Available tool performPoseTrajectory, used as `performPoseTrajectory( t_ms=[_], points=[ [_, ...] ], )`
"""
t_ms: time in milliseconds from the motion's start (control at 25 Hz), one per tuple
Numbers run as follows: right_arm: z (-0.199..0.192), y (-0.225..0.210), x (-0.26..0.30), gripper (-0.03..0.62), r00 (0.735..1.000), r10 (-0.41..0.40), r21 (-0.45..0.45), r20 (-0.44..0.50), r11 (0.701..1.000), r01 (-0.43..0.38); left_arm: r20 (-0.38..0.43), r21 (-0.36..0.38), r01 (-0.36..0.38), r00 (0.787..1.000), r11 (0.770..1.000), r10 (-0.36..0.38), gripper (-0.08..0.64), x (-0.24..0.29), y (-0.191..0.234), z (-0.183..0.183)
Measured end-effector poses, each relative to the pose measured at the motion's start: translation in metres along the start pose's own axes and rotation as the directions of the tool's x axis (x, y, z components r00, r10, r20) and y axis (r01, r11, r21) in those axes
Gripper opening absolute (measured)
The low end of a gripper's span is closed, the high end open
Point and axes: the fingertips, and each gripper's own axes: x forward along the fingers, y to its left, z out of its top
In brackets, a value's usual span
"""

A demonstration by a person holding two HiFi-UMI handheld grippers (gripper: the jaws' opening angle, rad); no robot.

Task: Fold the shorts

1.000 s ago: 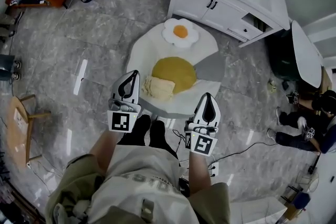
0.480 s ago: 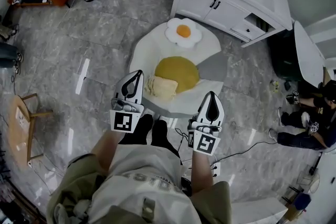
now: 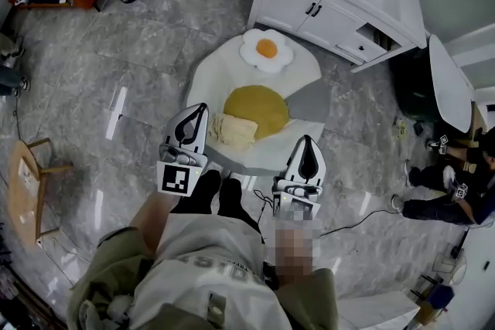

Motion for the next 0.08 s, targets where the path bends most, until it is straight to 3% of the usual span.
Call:
performPoseTrajectory(
  t_ms=[80],
  points=[
    [-0.0017,0.0004,0.0005,0.017,1.000,0.003,-0.005,-0.002,1.000,-0.003,-0.007,0.012,0.004,1.000,1.000,-0.004,0.015,0.0005,-0.0001,-0.0023]
  ],
)
